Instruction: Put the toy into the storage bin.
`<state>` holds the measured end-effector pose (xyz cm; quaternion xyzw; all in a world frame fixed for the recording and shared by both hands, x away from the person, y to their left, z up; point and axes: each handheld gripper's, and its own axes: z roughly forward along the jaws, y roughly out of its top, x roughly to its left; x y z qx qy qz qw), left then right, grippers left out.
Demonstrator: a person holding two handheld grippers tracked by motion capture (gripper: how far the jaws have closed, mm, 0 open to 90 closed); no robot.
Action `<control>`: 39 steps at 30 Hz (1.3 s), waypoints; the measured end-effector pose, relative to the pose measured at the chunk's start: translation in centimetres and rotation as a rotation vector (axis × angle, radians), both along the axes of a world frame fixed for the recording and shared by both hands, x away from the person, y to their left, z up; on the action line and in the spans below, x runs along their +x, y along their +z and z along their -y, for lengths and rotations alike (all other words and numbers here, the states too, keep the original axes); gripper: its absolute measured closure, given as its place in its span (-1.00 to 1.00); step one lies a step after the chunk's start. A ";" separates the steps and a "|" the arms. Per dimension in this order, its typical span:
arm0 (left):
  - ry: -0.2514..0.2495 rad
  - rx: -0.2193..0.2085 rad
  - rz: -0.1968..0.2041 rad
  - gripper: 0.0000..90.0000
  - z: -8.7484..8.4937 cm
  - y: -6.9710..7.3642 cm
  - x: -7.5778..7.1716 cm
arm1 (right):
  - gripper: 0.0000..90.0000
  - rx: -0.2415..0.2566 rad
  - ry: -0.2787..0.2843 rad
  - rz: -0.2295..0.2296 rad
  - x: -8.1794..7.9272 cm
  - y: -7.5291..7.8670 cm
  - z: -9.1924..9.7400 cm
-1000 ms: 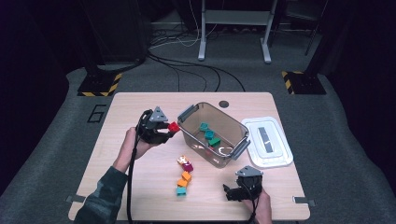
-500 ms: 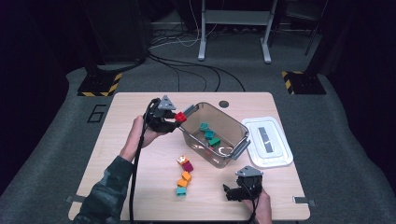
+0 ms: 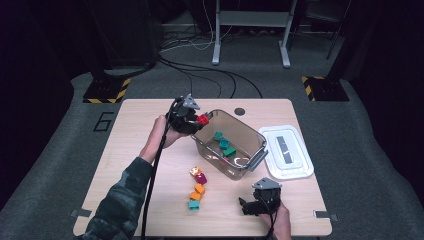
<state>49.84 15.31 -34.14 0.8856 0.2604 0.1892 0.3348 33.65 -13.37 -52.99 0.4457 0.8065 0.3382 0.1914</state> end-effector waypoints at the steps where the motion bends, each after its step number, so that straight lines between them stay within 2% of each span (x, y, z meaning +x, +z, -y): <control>1: -0.001 0.005 -0.003 0.30 0.2 -0.1 0.2 | -1.00 0.000 0.000 0.000 0.0 0.0 0.0; 4: -0.003 0.015 -0.014 0.30 0.9 -0.4 0.8 | -1.00 0.000 -0.001 -0.001 0.0 0.0 0.0; 11: -0.003 0.008 -0.035 0.30 1.9 -0.7 1.8 | -1.00 0.000 -0.001 -0.001 0.0 0.0 0.0; 17: -0.014 0.027 -0.042 0.30 2.8 -1.2 2.3 | -1.00 0.000 -0.001 -0.001 0.0 0.0 0.0; 21: 0.002 0.012 -0.059 0.28 3.1 -1.9 2.7 | -1.00 0.000 -0.001 0.000 0.0 0.0 0.0; 23: 0.012 0.011 -0.067 0.11 3.2 -2.1 2.7 | -1.00 0.001 -0.001 -0.001 0.0 0.0 0.0; 24: 0.020 0.013 -0.074 -0.07 3.1 -2.1 2.7 | -1.00 0.001 -0.001 -0.001 0.0 0.0 0.0; 26: 0.019 0.006 -0.078 -0.19 3.0 -2.0 2.6 | -1.00 0.001 -0.001 -0.002 0.0 0.0 0.0; 30: 0.010 -0.001 -0.055 -0.34 2.3 -1.5 1.9 | -1.00 0.001 -0.002 -0.002 0.0 0.0 0.0; 39: 0.010 -0.015 -0.022 -0.52 0.4 -0.8 -0.4 | -1.00 0.000 -0.001 -0.002 0.0 0.0 0.0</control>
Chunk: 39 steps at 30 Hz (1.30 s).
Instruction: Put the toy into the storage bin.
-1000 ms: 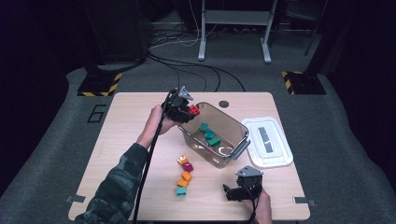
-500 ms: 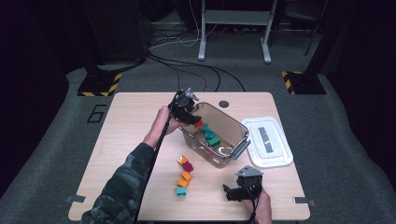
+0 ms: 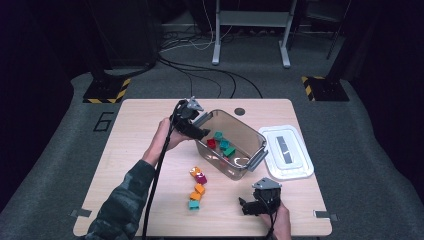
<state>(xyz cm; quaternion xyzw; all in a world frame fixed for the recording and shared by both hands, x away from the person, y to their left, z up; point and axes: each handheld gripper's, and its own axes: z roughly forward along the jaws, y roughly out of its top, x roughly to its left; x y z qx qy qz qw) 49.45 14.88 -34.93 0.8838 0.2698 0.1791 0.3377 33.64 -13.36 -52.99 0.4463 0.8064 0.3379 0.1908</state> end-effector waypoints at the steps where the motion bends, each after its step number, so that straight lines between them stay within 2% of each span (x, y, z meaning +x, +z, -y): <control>1: 0.002 0.004 0.003 -0.56 -0.2 0.0 -0.3 | -1.00 0.000 0.000 0.000 0.0 0.0 0.0; 10: 0.020 -0.011 0.037 -0.68 -2.0 -0.3 -2.9 | -1.00 -0.004 0.009 -0.001 0.0 0.0 0.1; 18: 0.036 -0.017 0.036 -0.73 -3.5 -1.6 -4.5 | -1.00 -0.004 0.009 -0.001 0.0 0.0 0.1; 26: 0.070 -0.033 0.009 -0.77 -5.2 -4.3 -5.7 | -1.00 -0.004 0.009 -0.001 0.0 0.0 0.1; 29: 0.090 -0.041 -0.026 -0.79 -5.8 -6.0 -5.9 | -1.00 -0.004 0.009 -0.001 0.0 0.0 0.1; 30: 0.090 -0.041 -0.026 -0.79 -5.8 -6.0 -5.9 | -1.00 -0.004 0.009 -0.001 0.0 0.0 0.1; 33: 0.102 -0.043 -0.051 -0.79 -6.0 -7.3 -6.0 | -1.00 -0.004 0.008 -0.001 0.0 0.0 0.1; 39: 0.117 -0.039 -0.074 -0.79 -6.1 -9.5 -6.1 | -1.00 -0.004 0.009 -0.001 0.0 0.0 0.1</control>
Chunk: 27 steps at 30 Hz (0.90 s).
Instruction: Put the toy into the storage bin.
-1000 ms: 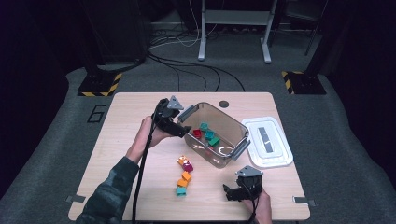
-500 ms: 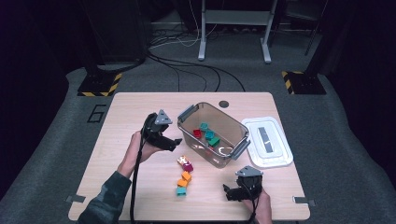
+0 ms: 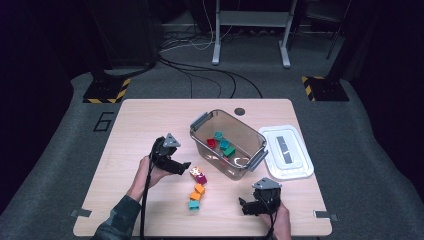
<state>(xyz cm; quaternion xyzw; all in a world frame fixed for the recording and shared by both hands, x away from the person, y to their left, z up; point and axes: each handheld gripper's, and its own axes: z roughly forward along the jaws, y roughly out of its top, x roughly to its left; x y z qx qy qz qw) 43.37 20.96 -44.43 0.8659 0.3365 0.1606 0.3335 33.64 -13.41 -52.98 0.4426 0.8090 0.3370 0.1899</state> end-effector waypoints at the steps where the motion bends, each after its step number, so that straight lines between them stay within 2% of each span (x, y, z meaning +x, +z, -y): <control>1: 0.000 0.003 -0.004 -0.79 0.1 -0.4 -0.1 | -1.00 0.000 0.000 0.000 0.0 0.0 0.0; 10: -0.015 0.022 -0.047 -0.79 1.0 -2.8 0.0 | -1.00 0.000 0.000 0.000 0.0 0.0 0.0; 15: 0.007 0.033 -0.064 -0.79 1.6 -3.8 0.5 | -1.00 0.000 0.000 0.000 0.0 0.0 0.0; 19: 0.016 0.025 -0.068 -0.80 1.9 -4.2 0.9 | -1.00 0.000 0.000 0.000 0.0 0.0 0.0; 25: 0.019 0.030 -0.095 -0.82 2.7 -4.8 1.3 | -1.00 0.000 0.000 0.000 0.0 0.0 0.0; 27: 0.025 0.036 -0.087 -0.82 2.7 -4.9 1.4 | -1.00 0.000 0.000 0.000 0.0 0.0 0.0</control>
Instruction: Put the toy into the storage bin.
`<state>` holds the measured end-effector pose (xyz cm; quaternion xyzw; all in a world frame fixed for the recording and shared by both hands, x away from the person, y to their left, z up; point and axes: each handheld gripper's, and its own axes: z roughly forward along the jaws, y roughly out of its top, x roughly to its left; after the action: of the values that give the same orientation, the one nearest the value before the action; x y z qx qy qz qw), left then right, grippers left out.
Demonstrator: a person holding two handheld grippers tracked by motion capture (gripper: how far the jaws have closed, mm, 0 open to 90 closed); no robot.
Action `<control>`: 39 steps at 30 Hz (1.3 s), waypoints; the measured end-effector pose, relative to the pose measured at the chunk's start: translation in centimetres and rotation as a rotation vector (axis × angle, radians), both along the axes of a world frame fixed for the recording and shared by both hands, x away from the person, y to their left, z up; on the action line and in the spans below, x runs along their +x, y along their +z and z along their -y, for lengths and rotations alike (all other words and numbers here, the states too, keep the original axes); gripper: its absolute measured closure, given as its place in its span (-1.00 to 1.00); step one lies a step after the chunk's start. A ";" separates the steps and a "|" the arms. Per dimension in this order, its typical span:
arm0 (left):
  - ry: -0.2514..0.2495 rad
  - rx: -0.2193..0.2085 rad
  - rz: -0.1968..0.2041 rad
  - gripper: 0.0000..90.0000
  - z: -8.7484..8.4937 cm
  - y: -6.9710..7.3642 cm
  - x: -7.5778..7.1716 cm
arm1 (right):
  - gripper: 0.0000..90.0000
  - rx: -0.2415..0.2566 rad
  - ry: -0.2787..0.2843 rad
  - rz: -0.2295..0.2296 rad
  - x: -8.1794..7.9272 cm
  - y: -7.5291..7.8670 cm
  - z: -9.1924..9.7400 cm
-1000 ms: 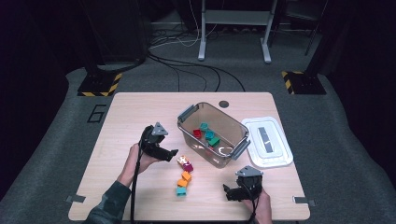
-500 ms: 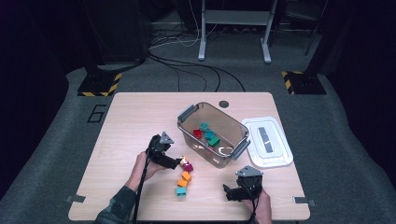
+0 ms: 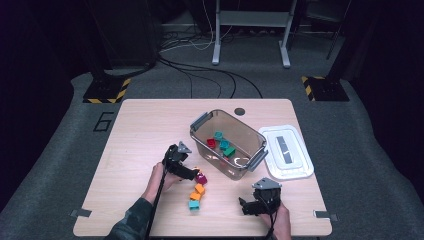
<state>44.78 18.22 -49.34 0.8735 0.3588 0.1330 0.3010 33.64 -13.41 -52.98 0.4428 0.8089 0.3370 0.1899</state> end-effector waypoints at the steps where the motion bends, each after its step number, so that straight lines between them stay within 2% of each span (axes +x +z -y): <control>1: 0.003 -0.009 -0.011 -0.82 0.0 -0.1 0.1 | -1.00 0.000 0.000 0.000 0.0 0.0 0.0; 14: 0.029 -0.019 -0.016 -0.83 -0.5 -0.2 0.4 | -1.00 0.000 0.000 0.000 0.0 0.0 0.0; 24: 0.067 0.014 -0.015 -0.83 -2.4 0.0 0.5 | -1.00 0.000 0.000 0.000 0.0 0.0 0.0; 26: 0.076 -0.007 -0.010 -0.84 -2.8 0.1 0.5 | -1.00 0.000 0.000 0.000 0.0 0.0 0.0; 29: 0.054 -0.025 -0.008 -0.87 -2.8 0.3 0.2 | -1.00 0.000 0.000 0.000 0.0 0.0 0.0; 31: 0.017 -0.034 -0.017 -0.89 -2.4 0.2 0.1 | -1.00 0.000 0.000 0.000 0.0 0.0 0.0; 39: -0.015 -0.021 -0.038 -0.84 -1.7 -0.5 0.0 | -1.00 0.000 0.000 0.000 0.0 0.0 0.0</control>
<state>44.77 19.92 -49.87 0.8752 0.3594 0.1104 0.3044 33.64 -13.41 -52.97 0.4428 0.8089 0.3370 0.1897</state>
